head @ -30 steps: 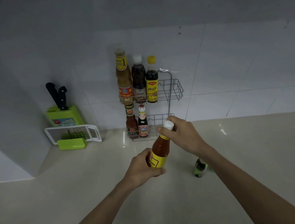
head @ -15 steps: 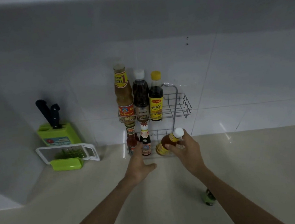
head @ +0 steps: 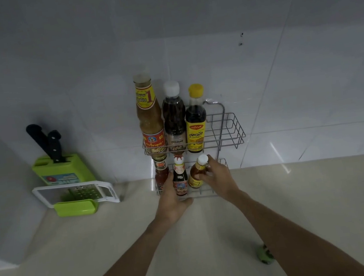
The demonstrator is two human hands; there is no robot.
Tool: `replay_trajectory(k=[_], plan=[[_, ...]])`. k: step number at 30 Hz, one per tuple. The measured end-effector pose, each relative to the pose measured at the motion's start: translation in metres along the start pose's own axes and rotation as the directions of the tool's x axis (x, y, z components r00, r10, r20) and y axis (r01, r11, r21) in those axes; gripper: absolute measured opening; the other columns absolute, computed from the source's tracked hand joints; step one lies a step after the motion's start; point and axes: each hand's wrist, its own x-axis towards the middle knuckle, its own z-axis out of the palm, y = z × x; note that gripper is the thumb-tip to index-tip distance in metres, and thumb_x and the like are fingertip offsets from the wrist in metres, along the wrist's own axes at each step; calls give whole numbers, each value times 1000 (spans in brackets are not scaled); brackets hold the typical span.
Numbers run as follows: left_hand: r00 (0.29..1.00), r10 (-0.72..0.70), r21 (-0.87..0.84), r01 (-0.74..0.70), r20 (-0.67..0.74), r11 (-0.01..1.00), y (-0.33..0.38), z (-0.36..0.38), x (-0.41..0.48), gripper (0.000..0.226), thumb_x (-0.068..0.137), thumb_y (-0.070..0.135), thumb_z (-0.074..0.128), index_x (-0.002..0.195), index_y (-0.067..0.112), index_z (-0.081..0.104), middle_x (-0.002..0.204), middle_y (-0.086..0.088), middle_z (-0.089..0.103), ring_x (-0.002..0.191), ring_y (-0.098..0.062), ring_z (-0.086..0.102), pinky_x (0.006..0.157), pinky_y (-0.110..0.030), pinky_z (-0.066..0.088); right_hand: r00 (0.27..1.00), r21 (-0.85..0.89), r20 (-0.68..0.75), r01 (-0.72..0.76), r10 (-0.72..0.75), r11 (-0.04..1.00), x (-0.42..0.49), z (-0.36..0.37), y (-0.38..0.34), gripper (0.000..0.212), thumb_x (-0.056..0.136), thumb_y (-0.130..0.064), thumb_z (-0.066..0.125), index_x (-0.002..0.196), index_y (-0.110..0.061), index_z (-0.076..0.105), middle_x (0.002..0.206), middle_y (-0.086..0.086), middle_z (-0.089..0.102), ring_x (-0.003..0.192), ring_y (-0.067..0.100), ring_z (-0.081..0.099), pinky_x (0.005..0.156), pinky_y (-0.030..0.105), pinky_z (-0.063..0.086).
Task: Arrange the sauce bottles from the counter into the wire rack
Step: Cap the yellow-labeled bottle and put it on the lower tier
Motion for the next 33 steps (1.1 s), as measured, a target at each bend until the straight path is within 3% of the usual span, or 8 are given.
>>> replay_trajectory(k=[8,12,17,28,33], plan=[[999,34,7,-34,27,999,-3,1,3,86,77,-3,71,147,19,26,129,14,41,121,-3,41,95,-13,32,985,-89,151,-76,89,993,26,9,3,50,78,-6,67,123,-17,47,115,11,67,109,29,62,91,42,51],[999,42,-9,-42,31,999,-5,-1,4,83,77,-6,70,145,19,30,126,13,47,117,-2,44,84,1,37,974,-101,185,-115,132,988,32,13,9,53,80,-2,65,127,-16,45,121,14,64,116,32,58,95,45,49],[999,27,-1,-27,35,1000,-11,-2,5,90,76,-4,71,149,19,25,131,12,45,120,-2,42,97,-16,34,962,-124,203,-157,180,980,37,15,10,56,82,-2,64,131,-16,41,126,15,61,119,33,56,97,45,47],[999,8,25,-9,52,1000,-14,-2,7,94,76,-1,72,151,18,19,137,9,43,124,-5,41,101,-18,33,921,-134,333,-166,203,977,41,7,9,62,85,3,54,137,-26,35,130,10,56,125,30,50,103,47,44],[998,19,17,-20,58,1000,-11,-1,6,96,75,-2,73,151,20,19,134,11,44,122,-4,41,99,-18,33,924,-87,325,-183,201,979,36,6,4,62,80,-18,73,133,-22,41,128,6,59,119,24,53,102,44,44]])
